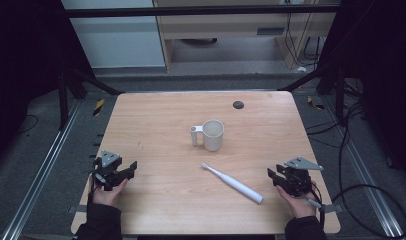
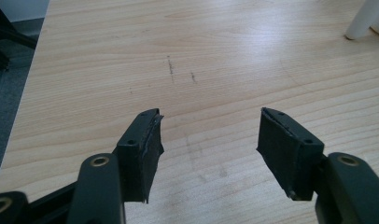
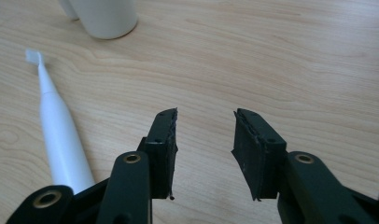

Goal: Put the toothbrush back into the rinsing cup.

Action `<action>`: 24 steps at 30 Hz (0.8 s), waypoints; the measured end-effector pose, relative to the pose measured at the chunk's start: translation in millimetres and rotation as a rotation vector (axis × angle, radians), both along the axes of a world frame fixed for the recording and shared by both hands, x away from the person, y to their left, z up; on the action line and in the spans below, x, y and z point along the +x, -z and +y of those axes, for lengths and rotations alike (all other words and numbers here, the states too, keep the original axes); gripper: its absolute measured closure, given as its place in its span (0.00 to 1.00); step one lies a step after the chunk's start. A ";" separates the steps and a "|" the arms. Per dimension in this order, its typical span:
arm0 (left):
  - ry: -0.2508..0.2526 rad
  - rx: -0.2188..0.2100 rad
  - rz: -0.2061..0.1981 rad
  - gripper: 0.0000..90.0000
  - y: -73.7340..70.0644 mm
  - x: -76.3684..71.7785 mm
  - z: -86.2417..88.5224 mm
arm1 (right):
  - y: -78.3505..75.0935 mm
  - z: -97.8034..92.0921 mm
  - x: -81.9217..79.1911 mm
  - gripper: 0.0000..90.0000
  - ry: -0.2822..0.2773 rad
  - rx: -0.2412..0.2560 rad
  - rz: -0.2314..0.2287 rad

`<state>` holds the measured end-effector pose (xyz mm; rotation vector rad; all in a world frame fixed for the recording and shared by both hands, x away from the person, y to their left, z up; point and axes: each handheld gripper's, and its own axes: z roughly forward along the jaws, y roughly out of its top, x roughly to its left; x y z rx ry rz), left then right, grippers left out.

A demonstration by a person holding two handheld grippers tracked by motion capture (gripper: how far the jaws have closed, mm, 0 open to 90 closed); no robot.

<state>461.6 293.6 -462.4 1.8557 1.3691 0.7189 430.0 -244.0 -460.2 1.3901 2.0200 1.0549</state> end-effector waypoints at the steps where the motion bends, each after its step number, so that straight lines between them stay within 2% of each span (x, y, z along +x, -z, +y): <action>1: 0.002 -0.003 0.002 0.43 0.0 -0.1 -0.2 | -0.1 1.3 -0.5 0.69 -0.005 0.001 0.006; 11: 0.022 -0.031 0.014 0.44 -1.8 -1.6 -3.1 | 1.2 9.9 -2.9 0.80 -0.052 -0.007 0.039; 18: 0.036 -0.023 0.009 0.43 -3.5 -2.9 -4.0 | 3.6 18.9 -4.4 0.92 -0.098 -0.011 0.077; 24: 0.043 -0.020 0.009 0.41 -3.7 -3.3 -5.2 | 5.7 23.7 -6.3 1.00 -0.116 -0.006 0.092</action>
